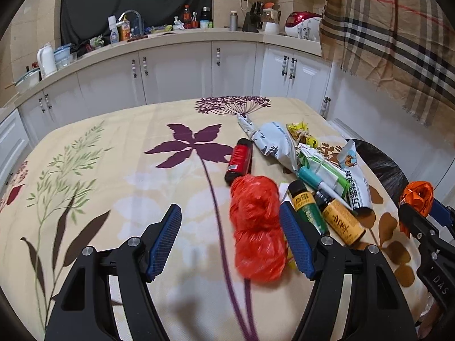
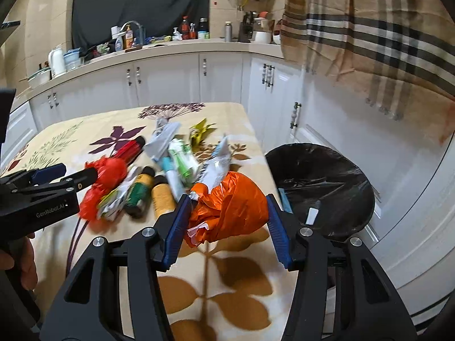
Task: Collect trash
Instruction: 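Grasp the red plastic bag with the left gripper while the right holds the orange bag, then carry both bags over the bin and open both grippers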
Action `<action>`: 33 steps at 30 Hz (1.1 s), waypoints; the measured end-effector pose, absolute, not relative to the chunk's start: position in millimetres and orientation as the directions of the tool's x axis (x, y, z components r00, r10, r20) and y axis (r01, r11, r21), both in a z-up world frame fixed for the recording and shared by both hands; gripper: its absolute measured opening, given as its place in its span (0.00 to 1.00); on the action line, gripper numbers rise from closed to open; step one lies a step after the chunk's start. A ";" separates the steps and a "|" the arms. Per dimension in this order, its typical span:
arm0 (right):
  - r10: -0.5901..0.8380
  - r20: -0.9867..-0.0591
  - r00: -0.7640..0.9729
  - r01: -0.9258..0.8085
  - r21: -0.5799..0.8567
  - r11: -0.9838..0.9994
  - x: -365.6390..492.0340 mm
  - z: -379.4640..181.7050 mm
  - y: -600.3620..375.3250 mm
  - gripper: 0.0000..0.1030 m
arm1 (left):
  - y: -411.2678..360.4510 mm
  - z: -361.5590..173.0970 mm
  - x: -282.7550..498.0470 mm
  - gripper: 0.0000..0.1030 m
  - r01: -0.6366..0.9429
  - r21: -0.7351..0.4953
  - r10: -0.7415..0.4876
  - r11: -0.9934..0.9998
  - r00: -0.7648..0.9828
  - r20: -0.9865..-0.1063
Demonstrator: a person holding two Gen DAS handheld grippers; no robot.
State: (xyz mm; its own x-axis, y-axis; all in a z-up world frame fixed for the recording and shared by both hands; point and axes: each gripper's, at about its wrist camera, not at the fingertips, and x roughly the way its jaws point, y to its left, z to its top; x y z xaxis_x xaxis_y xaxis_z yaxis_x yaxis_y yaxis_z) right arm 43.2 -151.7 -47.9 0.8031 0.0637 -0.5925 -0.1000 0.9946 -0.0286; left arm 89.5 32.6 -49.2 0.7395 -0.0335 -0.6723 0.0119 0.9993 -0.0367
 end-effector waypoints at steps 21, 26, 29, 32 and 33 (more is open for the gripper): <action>0.081 -0.598 0.797 -0.093 0.011 0.996 62.8 -54.7 -163.4 0.50 | 31.1 -64.6 98.6 0.39 0.061 -0.080 -0.100 0.995 0.685 -0.721; 0.078 -0.594 0.801 -0.090 0.009 0.996 63.4 -53.6 -164.0 0.50 | 36.2 -51.8 89.2 0.39 0.056 -0.086 -0.100 0.995 0.712 -0.695; 0.073 -0.586 0.807 -0.083 0.009 0.996 63.6 -50.6 -166.6 0.50 | 37.0 -41.4 84.8 0.39 0.056 -0.088 -0.100 0.995 0.731 -0.675; 0.061 -0.574 0.816 -0.072 0.003 0.997 65.6 -46.8 -171.5 0.50 | 32.5 -28.9 84.3 0.39 0.063 -0.086 -0.103 0.994 0.759 -0.643; 0.056 -0.570 0.820 -0.067 0.001 0.998 66.7 -45.6 -173.7 0.50 | 29.0 -24.9 85.6 0.39 0.070 -0.086 -0.109 0.994 0.767 -0.633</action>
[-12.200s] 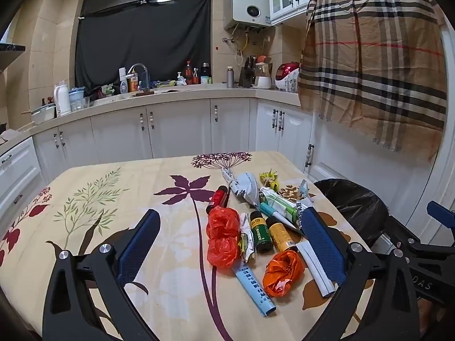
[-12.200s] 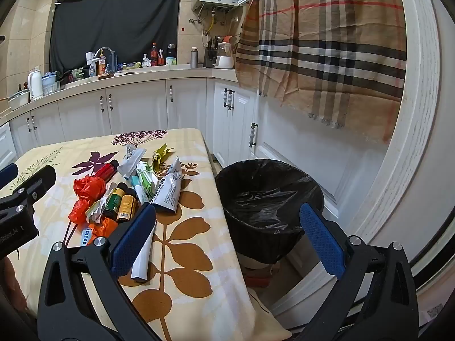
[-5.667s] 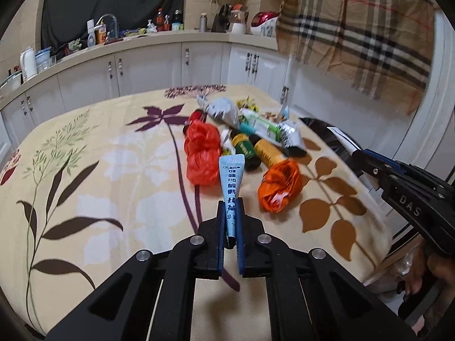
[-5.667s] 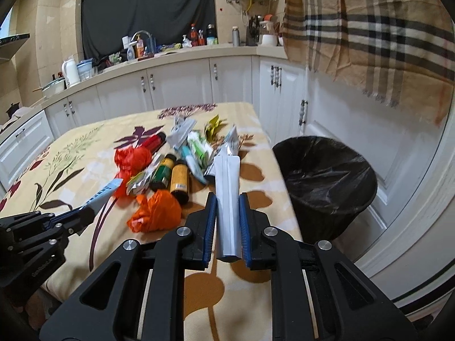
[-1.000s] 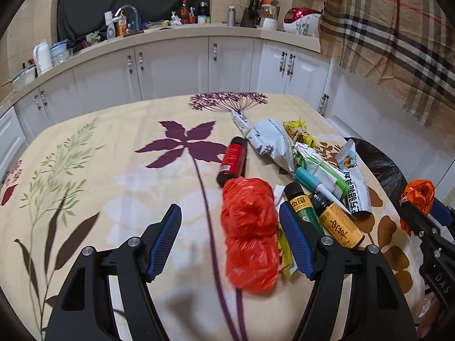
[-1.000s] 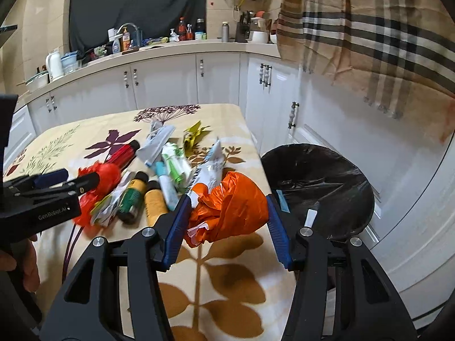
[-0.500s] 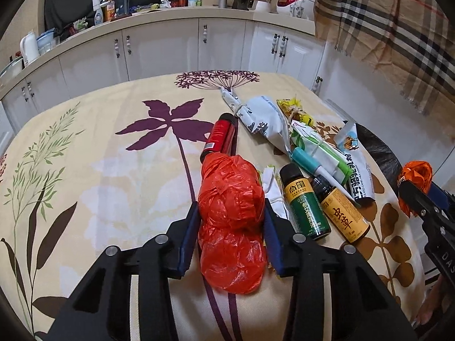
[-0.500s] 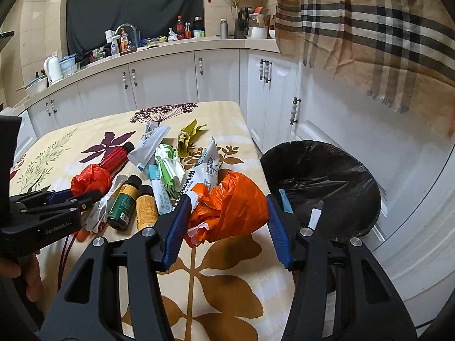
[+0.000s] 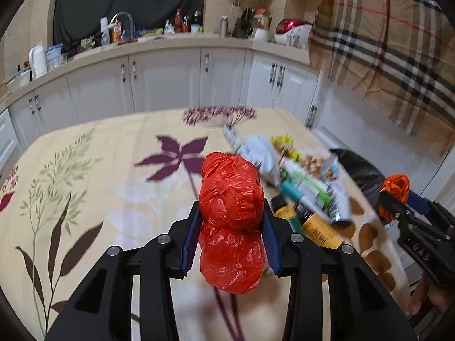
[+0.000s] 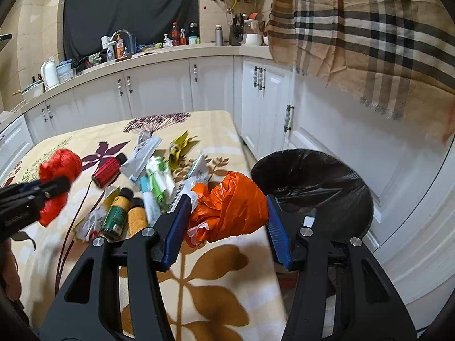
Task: Collect trash
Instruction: 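Carry both bags over the bin and open both grippers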
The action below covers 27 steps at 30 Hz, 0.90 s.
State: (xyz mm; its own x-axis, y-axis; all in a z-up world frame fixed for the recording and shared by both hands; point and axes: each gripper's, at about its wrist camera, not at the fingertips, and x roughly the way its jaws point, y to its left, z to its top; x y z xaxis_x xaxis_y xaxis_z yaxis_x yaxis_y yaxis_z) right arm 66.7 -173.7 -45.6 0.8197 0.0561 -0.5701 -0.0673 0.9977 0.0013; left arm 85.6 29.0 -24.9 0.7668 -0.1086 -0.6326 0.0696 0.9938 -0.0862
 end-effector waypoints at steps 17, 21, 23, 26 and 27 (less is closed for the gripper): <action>-0.144 -0.480 0.866 0.127 -0.068 0.990 121.0 -26.6 -257.0 0.50 | -89.9 -3.1 152.7 0.39 0.258 -0.087 -0.262 0.962 0.795 -0.547; -0.170 -0.489 0.856 0.158 -0.065 0.985 135.7 -33.2 -274.2 0.50 | -118.3 -10.6 169.6 0.39 0.296 -0.073 -0.284 0.953 0.774 -0.566; -0.175 -0.493 0.852 0.173 -0.049 0.984 142.7 -37.1 -281.8 0.50 | -131.0 -14.9 178.0 0.39 0.311 -0.071 -0.293 0.948 0.761 -0.580; -0.180 -0.509 0.842 0.186 -0.039 0.982 153.8 -46.0 -290.5 0.50 | -148.6 -20.6 189.2 0.39 0.330 -0.055 -0.296 0.942 0.744 -0.599; -0.182 -0.512 0.839 0.190 -0.038 0.981 155.7 -48.4 -292.1 0.50 | -152.3 -21.8 190.8 0.39 0.334 -0.052 -0.296 0.941 0.741 -0.603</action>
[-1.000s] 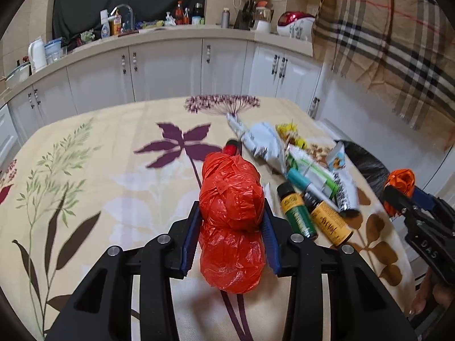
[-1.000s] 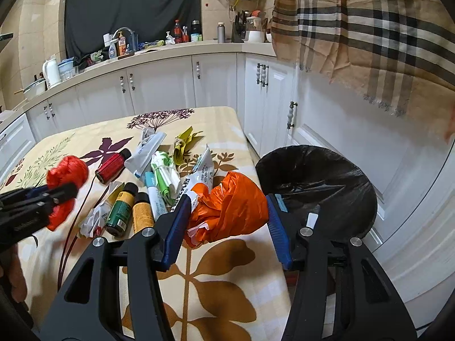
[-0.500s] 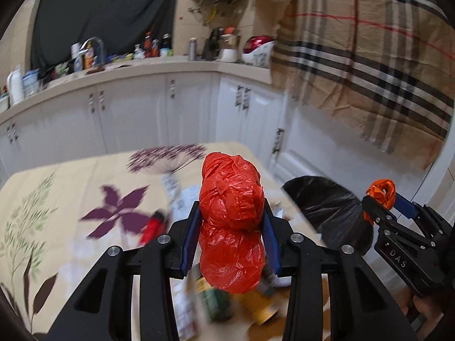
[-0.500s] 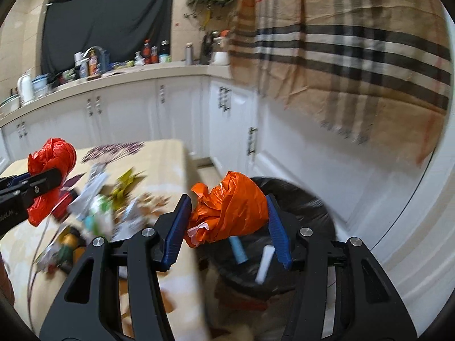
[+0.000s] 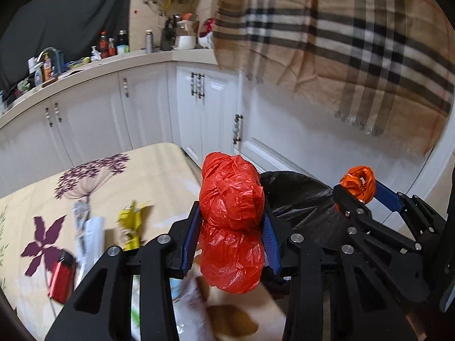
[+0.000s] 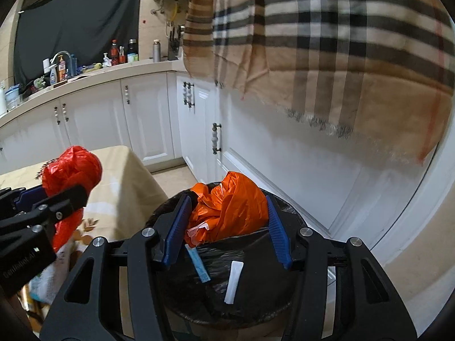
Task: Collect trash
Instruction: 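Carry both bags over the bin and open both grippers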
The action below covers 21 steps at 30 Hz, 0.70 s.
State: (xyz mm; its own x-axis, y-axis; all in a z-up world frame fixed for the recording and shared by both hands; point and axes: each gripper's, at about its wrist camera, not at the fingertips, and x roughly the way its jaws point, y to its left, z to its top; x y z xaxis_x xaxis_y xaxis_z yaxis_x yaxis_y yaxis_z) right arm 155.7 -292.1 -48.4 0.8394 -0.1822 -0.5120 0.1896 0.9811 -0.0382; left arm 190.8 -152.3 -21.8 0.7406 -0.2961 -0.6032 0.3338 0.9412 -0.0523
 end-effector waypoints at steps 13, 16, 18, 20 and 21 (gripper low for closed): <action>-0.217 -0.540 0.813 0.242 -0.025 0.970 181.4 -68.3 -319.2 0.55 | -187.2 -40.9 223.4 0.45 0.344 -0.035 -0.285 0.938 0.710 -0.644; -0.225 -0.539 0.811 0.255 -0.020 0.967 182.8 -69.9 -322.0 0.60 | -186.8 -42.1 227.0 0.54 0.334 -0.046 -0.283 0.942 0.709 -0.646; -0.226 -0.540 0.811 0.257 -0.019 0.966 181.7 -69.8 -321.4 0.60 | -185.3 -41.2 226.5 0.55 0.331 -0.048 -0.283 0.943 0.712 -0.643; -0.226 -0.538 0.812 0.256 -0.019 0.966 179.2 -68.7 -320.3 0.60 | -183.3 -39.8 225.5 0.55 0.327 -0.044 -0.278 0.944 0.715 -0.642; -0.225 -0.537 0.813 0.254 -0.020 0.967 178.1 -68.0 -319.7 0.60 | -181.9 -38.8 224.9 0.56 0.325 -0.044 -0.276 0.945 0.716 -0.641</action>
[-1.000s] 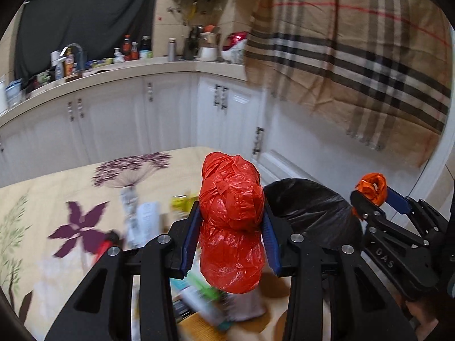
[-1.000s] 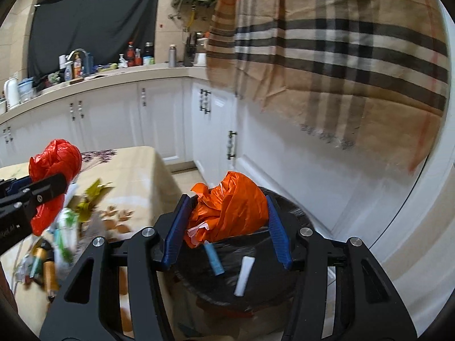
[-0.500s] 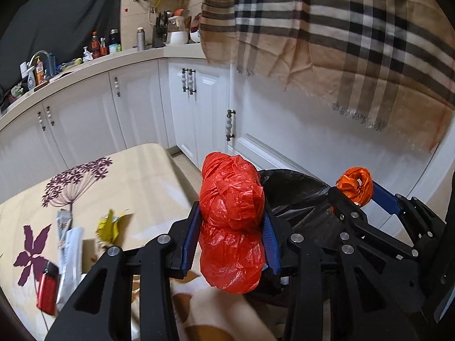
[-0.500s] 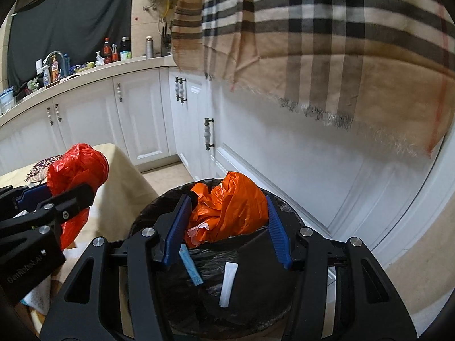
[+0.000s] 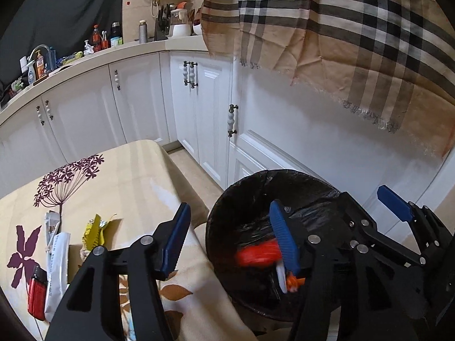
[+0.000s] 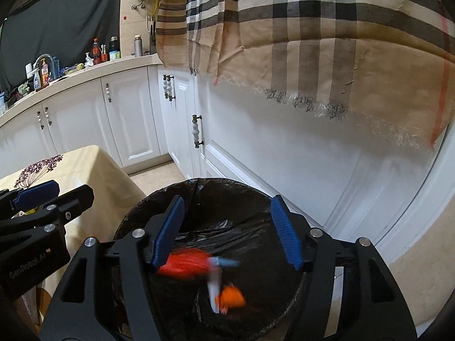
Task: Collect trash
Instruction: 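Carry both bags over the bin and open both grippers, then move the right gripper back to the table and grasp the white printed tube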
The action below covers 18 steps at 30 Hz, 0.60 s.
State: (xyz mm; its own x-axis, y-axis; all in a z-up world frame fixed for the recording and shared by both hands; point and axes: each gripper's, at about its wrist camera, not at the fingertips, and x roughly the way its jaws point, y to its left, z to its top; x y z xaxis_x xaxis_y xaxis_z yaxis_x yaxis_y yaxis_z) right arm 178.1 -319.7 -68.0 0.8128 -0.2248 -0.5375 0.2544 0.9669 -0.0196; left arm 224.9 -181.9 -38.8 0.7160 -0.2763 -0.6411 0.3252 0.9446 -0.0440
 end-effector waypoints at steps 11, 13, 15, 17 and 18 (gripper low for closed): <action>-0.182 -0.534 0.826 0.211 -0.008 0.978 147.3 -49.8 -294.2 0.60 | -132.4 -18.2 190.4 0.65 0.263 -0.039 -0.231 0.964 0.759 -0.609; -0.166 -0.539 0.826 0.195 -0.004 0.981 140.8 -48.5 -286.0 0.60 | -117.3 -16.1 180.6 0.66 0.240 -0.039 -0.214 0.970 0.766 -0.606; -0.141 -0.544 0.827 0.169 0.002 0.986 132.4 -46.4 -273.2 0.60 | -105.1 -14.6 173.2 0.67 0.222 -0.037 -0.198 0.974 0.771 -0.605; -0.118 -0.548 0.828 0.143 0.004 0.990 125.5 -44.9 -260.4 0.60 | -89.3 -14.0 163.3 0.68 0.198 -0.030 -0.176 0.980 0.778 -0.604; -0.108 -0.549 0.829 0.131 0.003 0.991 122.7 -44.2 -254.5 0.60 | -82.2 -13.9 159.2 0.68 0.187 -0.025 -0.164 0.982 0.780 -0.604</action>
